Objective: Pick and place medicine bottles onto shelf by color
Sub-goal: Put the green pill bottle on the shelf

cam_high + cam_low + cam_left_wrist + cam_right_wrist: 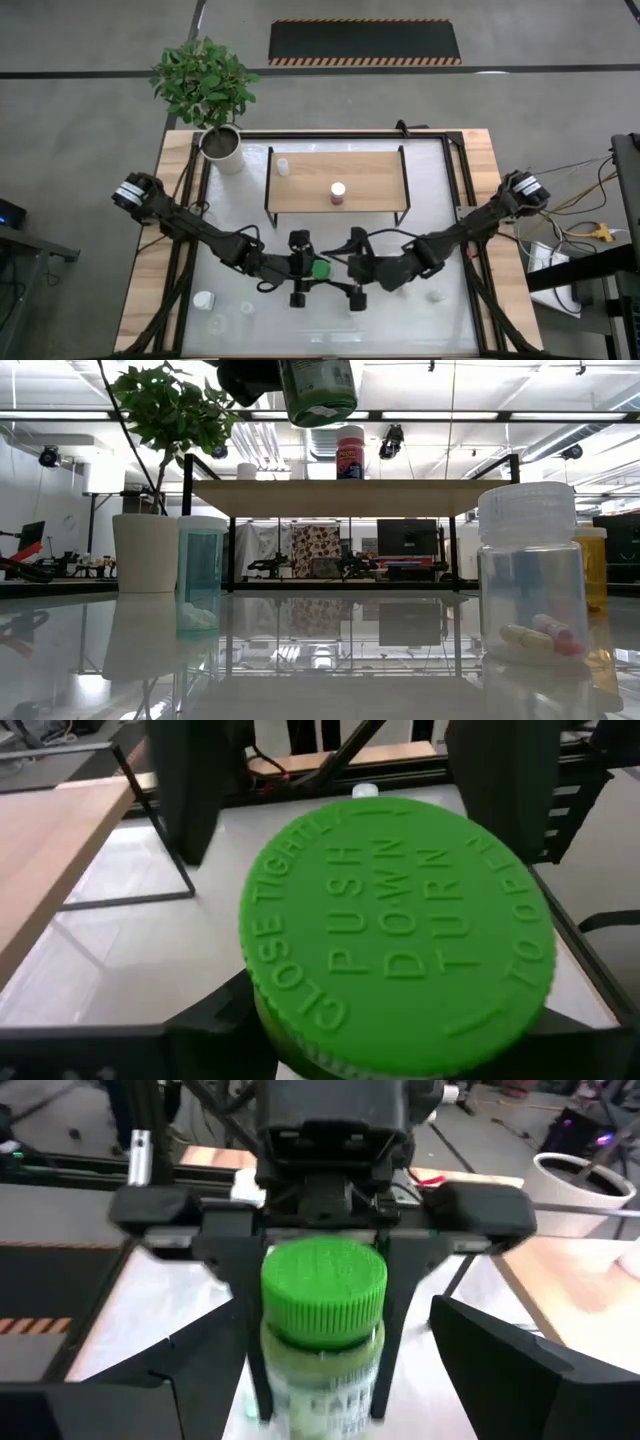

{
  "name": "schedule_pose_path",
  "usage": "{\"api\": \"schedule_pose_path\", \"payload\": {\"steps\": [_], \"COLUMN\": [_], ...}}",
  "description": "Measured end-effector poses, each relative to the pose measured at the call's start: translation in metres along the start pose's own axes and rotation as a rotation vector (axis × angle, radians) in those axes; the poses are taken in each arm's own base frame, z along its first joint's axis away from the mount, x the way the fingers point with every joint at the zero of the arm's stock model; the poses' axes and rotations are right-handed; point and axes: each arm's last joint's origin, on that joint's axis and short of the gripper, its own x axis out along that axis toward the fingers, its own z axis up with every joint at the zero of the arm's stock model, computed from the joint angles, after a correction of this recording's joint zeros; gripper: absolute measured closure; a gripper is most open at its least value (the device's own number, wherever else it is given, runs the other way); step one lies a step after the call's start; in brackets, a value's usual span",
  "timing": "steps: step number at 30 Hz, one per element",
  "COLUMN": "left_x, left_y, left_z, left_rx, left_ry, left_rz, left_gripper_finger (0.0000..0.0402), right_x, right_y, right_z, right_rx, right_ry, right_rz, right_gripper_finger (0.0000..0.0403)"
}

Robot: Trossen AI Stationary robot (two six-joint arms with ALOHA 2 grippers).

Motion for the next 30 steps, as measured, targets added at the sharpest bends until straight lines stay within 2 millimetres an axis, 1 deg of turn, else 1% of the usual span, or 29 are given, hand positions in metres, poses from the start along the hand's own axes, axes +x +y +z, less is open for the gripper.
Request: {"api": "schedule_pose_path", "payload": {"steps": [5, 10, 13, 17, 19, 20, 22, 26, 28, 30], "left_x": [0.0, 0.0, 0.0, 0.0, 0.0, 0.0, -0.001, -0.005, -0.009, -0.014], "left_y": [0.0, 0.0, 0.0, 0.0, 0.0, 0.0, 0.0, 0.001, 0.002, 0.003], "left_z": [0.001, 0.001, 0.001, 0.002, 0.002, 0.002, 0.003, 0.006, 0.008, 0.008], "left_rx": [0.005, 0.009, 0.009, 0.004, 0.004, 0.005, 0.018, 0.032, 0.07, 0.106], "left_ry": [-0.006, -0.009, -0.01, -0.02, -0.024, -0.024, -0.026, -0.037, -0.032, -0.011], "left_rz": [-0.001, -0.001, -0.001, -0.001, 0.001, 0.001, 0.001, 0.002, 0.0, 0.0], "left_gripper_finger": [0.0226, 0.0226, 0.0226, 0.0225, 0.0219, 0.0212, 0.0191, 0.0133, 0.011, 0.0096], "right_x": [0.01, 0.015, 0.017, 0.018, 0.018, 0.017, 0.016, 0.013, 0.009, 0.002], "right_y": [0.005, 0.006, 0.006, 0.006, 0.006, 0.005, 0.005, 0.003, 0.003, -0.001], "right_z": [0.007, 0.01, 0.009, 0.008, 0.009, 0.009, 0.01, 0.011, 0.012, 0.014], "right_rx": [-0.034, -0.039, -0.035, -0.026, -0.021, -0.019, -0.016, -0.012, -0.012, 0.003], "right_ry": [0.012, 0.012, 0.017, 0.018, 0.017, 0.017, 0.018, 0.028, 0.046, 0.061], "right_rz": [-0.032, -0.036, -0.037, -0.037, -0.035, -0.035, -0.03, -0.031, -0.032, -0.038], "right_gripper_finger": [0.0116, 0.0136, 0.0157, 0.0193, 0.021, 0.0217, 0.0219, 0.0219, 0.0218, 0.0213]}}
